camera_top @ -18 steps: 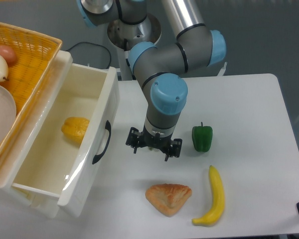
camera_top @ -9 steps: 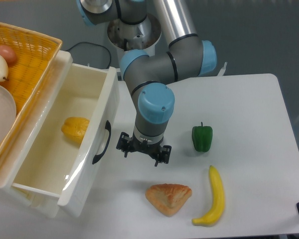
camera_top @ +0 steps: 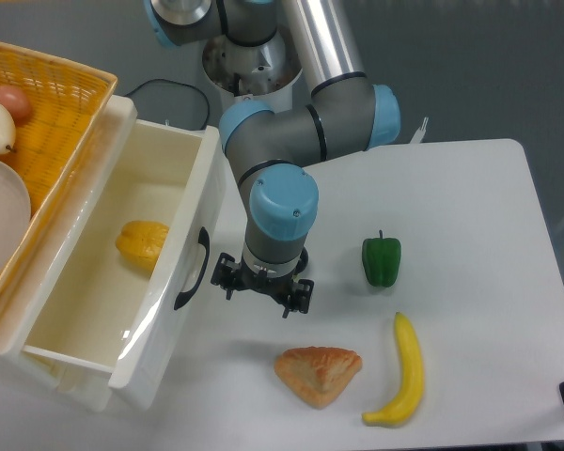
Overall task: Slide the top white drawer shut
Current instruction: 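Move the gripper against the drawer front near its black handle, then push the drawer front inward with the gripper until it shuts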
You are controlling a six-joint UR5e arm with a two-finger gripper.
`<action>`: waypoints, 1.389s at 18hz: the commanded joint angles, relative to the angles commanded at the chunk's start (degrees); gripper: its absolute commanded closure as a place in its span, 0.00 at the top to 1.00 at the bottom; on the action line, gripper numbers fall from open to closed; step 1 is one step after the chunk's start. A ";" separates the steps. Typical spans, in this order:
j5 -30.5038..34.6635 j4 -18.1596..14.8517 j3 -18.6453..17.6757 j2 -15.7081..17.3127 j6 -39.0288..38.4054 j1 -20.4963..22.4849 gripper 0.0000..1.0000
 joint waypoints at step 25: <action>-2.11 -0.26 -0.79 1.23 0.09 -2.28 1.00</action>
